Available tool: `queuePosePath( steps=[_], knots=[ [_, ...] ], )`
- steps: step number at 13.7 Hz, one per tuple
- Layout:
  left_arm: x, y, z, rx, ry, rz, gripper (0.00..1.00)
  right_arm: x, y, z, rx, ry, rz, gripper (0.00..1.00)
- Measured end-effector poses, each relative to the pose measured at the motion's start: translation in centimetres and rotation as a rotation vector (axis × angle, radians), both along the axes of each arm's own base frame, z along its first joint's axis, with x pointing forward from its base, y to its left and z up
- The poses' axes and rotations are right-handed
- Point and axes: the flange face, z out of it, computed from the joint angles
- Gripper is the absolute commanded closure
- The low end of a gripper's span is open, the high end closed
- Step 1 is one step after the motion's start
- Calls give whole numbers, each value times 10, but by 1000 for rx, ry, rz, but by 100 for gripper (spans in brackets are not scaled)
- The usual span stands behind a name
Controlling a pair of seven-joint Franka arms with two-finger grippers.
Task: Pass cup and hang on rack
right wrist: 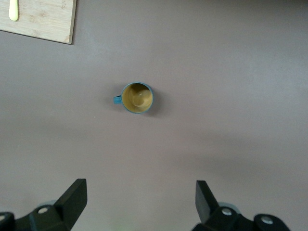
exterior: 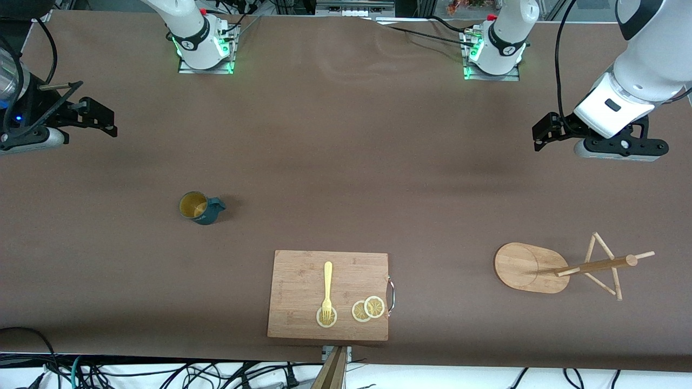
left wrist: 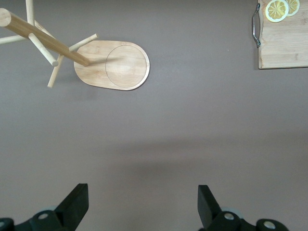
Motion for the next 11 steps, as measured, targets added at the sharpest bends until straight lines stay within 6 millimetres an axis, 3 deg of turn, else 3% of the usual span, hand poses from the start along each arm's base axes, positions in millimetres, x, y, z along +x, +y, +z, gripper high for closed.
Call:
queuePosePath(
  steps=[6,8,11],
  knots=[
    [0,0,0,0,0,0,0,-1,0,-10,-2,21,-1,0],
    [0,0,0,0,0,0,0,4,-1,-28,-5,22,-3,0],
    [0,0,0,0,0,0,0,20,-3,-76,-17,44,-12,0]
  ],
)
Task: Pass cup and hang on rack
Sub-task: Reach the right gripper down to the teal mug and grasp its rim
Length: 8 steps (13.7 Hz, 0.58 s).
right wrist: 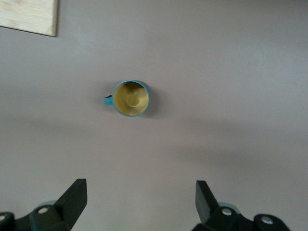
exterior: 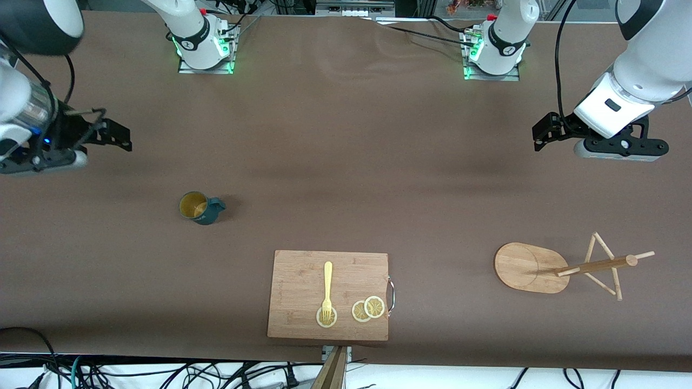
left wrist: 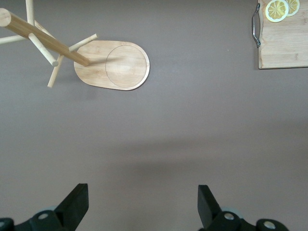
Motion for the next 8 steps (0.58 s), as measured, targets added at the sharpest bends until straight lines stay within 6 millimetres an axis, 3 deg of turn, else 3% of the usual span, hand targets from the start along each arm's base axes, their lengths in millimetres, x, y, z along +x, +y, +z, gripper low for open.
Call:
queuePosePath(
  steps=[8],
  knots=[
    [0,0,0,0,0,0,0,62,-4,-159,-44,-7,-18,1]
  ],
)
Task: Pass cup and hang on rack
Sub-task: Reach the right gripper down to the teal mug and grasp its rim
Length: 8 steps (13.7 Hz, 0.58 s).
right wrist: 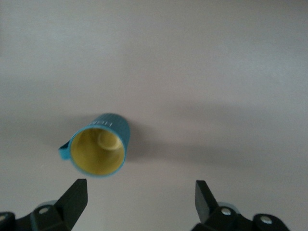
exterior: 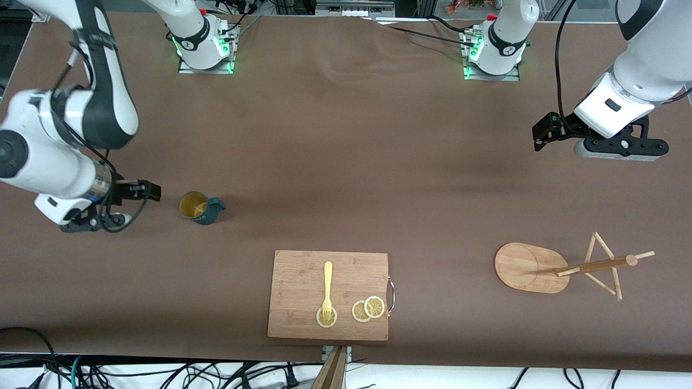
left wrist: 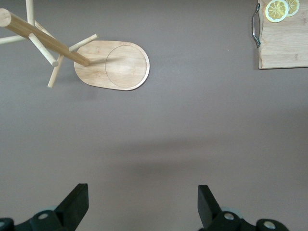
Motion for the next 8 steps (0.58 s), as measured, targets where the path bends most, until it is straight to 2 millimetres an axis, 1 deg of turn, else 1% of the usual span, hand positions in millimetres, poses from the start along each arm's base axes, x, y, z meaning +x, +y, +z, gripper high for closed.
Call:
queuePosePath(
  steps=[2,4,6,8],
  knots=[
    [0,0,0,0,0,0,0,5,1,-33,1,-5,-6,2],
    [0,0,0,0,0,0,0,3,0,-58,5,-14,-11,3],
    [0,0,0,0,0,0,0,-4,-1,-78,12,-4,-20,5],
    [0,0,0,0,0,0,0,-12,-1,-90,20,18,-28,5]
  ],
)
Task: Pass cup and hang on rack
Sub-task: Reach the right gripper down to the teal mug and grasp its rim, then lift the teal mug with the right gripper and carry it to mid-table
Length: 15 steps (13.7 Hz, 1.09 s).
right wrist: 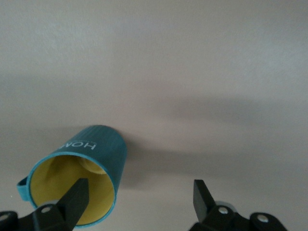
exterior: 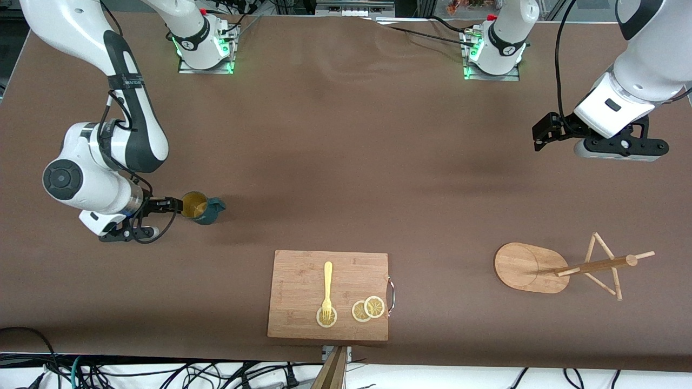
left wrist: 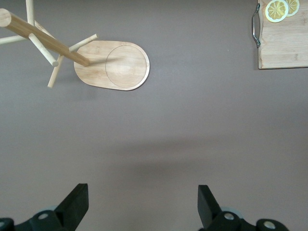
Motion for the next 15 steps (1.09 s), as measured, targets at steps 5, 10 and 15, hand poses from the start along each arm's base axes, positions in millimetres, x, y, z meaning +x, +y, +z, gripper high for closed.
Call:
queuePosePath(
  steps=[5,10,15],
  knots=[
    [0,0,0,0,0,0,0,-8,1,-16,15,19,-14,18],
    [0,0,0,0,0,0,0,-9,7,-33,27,23,-21,41],
    [0,0,0,0,0,0,0,-9,13,-39,61,29,-44,67]
  ],
)
